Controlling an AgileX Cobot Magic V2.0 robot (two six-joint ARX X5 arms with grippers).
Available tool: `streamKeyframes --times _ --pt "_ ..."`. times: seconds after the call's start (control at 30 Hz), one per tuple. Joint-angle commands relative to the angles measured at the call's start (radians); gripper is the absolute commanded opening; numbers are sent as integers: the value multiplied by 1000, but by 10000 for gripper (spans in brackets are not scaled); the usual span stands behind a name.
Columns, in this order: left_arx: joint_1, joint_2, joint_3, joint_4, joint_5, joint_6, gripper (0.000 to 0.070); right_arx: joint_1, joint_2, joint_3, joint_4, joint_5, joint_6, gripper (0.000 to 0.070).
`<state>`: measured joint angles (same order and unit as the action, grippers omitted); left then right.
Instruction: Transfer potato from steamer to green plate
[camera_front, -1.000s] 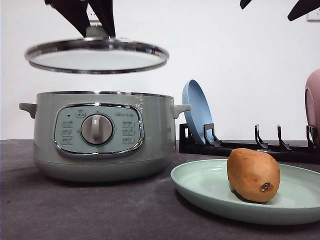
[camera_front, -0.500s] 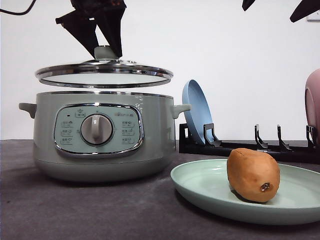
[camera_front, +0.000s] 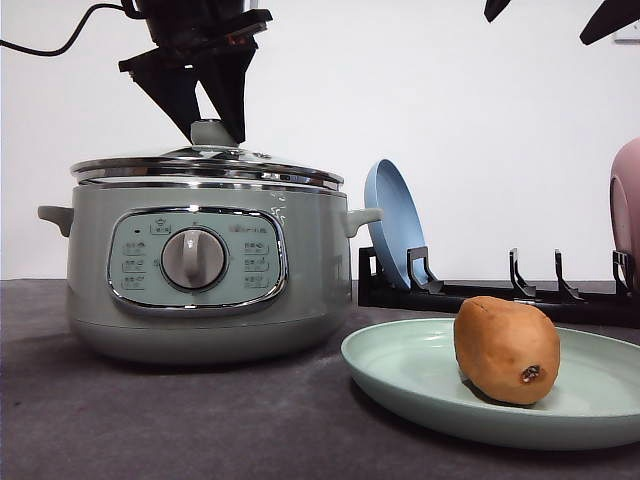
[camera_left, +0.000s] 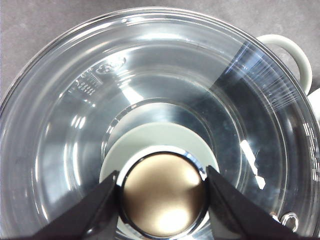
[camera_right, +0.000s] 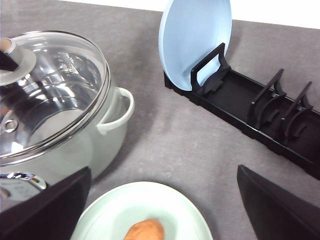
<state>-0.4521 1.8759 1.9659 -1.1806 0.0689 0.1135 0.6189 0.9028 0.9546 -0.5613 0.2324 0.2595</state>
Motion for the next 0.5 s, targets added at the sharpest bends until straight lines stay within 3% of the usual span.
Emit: streamKeyframes --times 0.0,0.47 --pt "-9 2 39 22 2 7 1 5 4 15 6 8 -11 590" --pt "-9 3 39 24 2 6 1 5 4 15 6 8 -12 590"
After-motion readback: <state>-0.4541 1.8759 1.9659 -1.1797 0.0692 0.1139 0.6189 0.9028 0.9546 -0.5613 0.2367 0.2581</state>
